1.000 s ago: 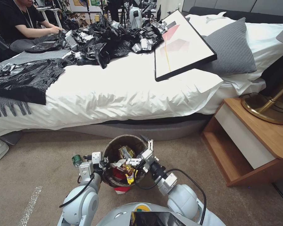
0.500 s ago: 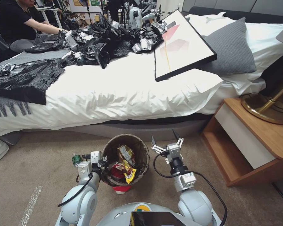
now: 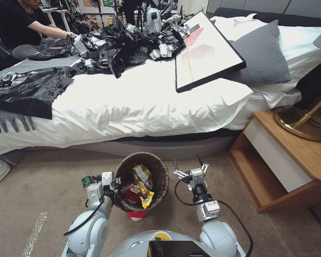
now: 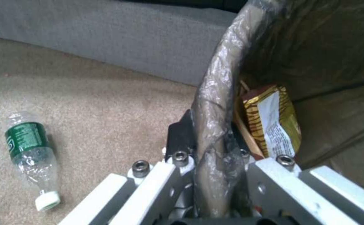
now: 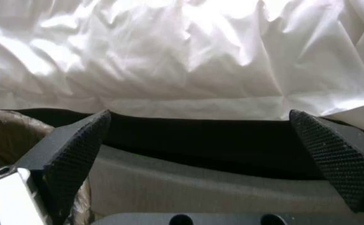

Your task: Pick up the trash bin, then pick up the garbage from the floor and place it into the trash bin.

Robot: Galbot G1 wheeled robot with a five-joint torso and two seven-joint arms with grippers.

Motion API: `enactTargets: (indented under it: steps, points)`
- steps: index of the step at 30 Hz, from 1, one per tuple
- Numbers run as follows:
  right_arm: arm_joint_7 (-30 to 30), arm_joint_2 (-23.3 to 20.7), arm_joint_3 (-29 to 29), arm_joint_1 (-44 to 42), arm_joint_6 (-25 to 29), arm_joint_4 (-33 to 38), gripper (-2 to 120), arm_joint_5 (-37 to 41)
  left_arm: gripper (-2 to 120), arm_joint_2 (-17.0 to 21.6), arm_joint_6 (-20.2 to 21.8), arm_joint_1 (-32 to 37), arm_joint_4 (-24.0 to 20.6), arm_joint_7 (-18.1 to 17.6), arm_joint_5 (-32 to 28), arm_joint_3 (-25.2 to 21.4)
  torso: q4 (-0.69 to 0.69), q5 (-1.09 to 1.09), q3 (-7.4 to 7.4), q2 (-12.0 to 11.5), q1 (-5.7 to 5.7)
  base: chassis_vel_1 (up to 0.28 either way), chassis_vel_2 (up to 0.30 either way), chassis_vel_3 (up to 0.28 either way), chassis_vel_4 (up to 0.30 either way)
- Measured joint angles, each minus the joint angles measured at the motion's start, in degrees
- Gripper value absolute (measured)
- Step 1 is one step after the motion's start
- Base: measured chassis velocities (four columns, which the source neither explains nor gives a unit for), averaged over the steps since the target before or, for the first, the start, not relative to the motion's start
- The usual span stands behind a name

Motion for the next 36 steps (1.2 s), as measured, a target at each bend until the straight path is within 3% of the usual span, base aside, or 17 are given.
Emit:
enactTargets:
  steps: [20, 36]
  points:
    - [-0.47, 0.31, 0.02, 0.43, 0.20, 0.03, 100, 0.37, 3, -0.19, -0.14, -0.05, -0.04, 0.64, 0.08, -0.05, -0.01, 0.00, 0.00, 0.00, 0.00, 0.010, 0.014, 0.012, 0.010]
    - [-0.72, 0.29, 0.07, 0.76, 0.11, 0.10, 100, 0.70, 3, -0.28, -0.25, 0.00, -0.09, 0.88, 0.18, -0.21, 0.00, 0.00, 0.00, 0.00, 0.00, 0.104, 0.103, 0.100, 0.097]
